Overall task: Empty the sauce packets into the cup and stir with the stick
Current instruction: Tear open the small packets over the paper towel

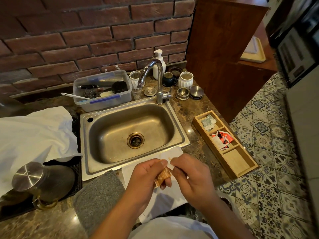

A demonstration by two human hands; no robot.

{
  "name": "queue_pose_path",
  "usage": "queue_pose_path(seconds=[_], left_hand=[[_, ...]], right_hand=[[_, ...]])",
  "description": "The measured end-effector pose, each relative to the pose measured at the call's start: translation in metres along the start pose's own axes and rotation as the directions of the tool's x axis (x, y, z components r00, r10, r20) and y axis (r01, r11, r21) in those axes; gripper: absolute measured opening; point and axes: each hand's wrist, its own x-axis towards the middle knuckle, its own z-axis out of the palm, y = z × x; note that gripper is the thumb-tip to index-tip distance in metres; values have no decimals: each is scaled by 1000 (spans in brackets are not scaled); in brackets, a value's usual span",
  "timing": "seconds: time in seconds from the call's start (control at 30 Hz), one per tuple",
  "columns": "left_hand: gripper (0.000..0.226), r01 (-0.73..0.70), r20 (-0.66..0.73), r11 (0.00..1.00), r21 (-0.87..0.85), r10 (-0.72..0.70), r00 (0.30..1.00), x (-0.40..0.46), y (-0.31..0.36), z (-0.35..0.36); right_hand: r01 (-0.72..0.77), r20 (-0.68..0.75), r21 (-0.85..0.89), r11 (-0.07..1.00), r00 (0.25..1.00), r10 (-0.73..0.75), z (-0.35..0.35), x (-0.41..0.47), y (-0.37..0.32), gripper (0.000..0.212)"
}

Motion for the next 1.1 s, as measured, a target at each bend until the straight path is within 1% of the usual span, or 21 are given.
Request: queue_pose_path(seconds=[0.07,0.1,0.17,0.23,0.3,0.37,0.43,0.47,0.57,0.6,0.7,0.8,0.93,1.0,1.1], left_hand=[[23,-23,0,998,52,23,1000,1,1,-2],[26,-46,2,994,103,46,999,1,2,-3],[31,-90,12,977,195,90,996,0,5,-7],[32,-118,34,963,244,113,993,-1,8,-10],[29,-126,66,957,262,113,991,-2,8,-13],[24,-129,80,956,262,112,990,-2,7,-14],[17,-134,84,958,252,116,990,-2,6,-14],[15,-134,92,962,237,115,989,-2,6,-14],[14,-137,111,971,198,117,987,-3,4,-15],[14,-141,111,969,201,120,986,-3,3,-15],[16,-143,127,966,217,117,985,-1,3,-18],[15,-142,158,960,241,105,982,-1,5,-20],[18,-104,156,963,249,66,985,-1,3,-21],[18,-64,137,979,193,38,990,-1,1,-21],[12,23,111,999,38,-27,993,2,-1,-16]], right_hand=[[-52,18,48,997,999,51,0,0,1,11],[-116,52,108,987,992,111,-2,1,0,13],[-291,164,262,920,953,254,-9,4,-2,17],[-430,293,358,829,895,337,-16,6,-1,21],[-493,397,369,788,850,346,-19,7,1,23],[-511,477,328,794,816,328,-21,8,4,23],[-522,514,350,778,801,306,-21,8,4,12],[-531,517,377,759,801,303,-21,8,4,6],[-555,492,417,720,804,335,-19,8,5,15],[-554,488,418,720,805,336,-18,8,5,15],[-515,469,418,748,828,307,-16,8,4,6],[-507,456,392,767,832,316,-18,8,3,6],[-469,483,374,800,835,264,-19,11,2,5],[-463,449,404,789,852,270,-17,11,1,8],[-417,358,459,785,895,266,-12,7,1,7]])
